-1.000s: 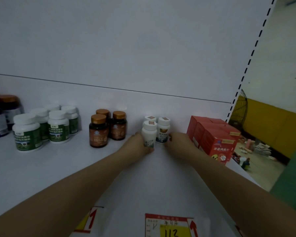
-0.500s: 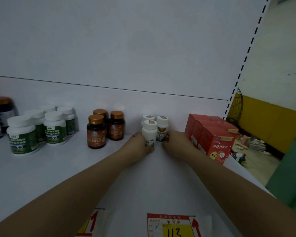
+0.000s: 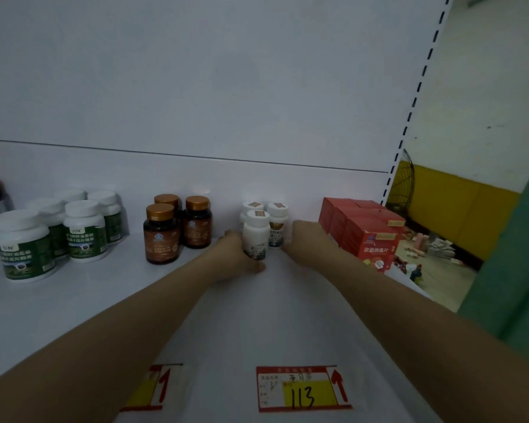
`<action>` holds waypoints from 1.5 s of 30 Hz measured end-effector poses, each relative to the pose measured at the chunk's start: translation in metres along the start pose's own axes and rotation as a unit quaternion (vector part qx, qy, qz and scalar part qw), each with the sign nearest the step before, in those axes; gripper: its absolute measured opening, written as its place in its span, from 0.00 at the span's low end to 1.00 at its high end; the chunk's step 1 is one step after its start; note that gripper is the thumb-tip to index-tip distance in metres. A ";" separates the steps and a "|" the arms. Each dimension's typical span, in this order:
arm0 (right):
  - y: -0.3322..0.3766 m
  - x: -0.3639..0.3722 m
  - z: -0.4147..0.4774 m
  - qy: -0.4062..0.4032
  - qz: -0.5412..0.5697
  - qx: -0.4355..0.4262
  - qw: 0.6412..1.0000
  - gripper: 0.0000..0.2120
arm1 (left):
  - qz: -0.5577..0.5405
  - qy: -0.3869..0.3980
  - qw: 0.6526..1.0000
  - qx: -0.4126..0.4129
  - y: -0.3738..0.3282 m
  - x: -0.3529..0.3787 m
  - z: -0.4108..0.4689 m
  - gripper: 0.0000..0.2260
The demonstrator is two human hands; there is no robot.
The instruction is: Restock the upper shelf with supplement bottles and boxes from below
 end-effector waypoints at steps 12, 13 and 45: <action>-0.083 -0.177 -0.043 -0.174 0.041 -0.001 0.984 0.18 | 0.076 -0.071 0.982 0.157 -0.115 -0.015 -0.055 0.31; -0.102 -0.174 -0.045 -0.156 0.033 0.010 0.987 0.16 | 0.094 -0.045 0.984 0.145 -0.116 -0.001 -0.051 0.33; -0.183 -0.029 -0.030 0.108 0.144 -0.035 0.983 0.23 | -0.079 0.154 0.980 0.102 -0.125 0.113 0.004 0.37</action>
Point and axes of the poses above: each hand's wrist, its own z-axis towards the middle knuckle, its own x-axis out of the palm, y = z × x, the point moved 9 cm from there along z, towards the middle knuckle, and after that the axes turned 1 degree about -x, right-handed, at the moved point
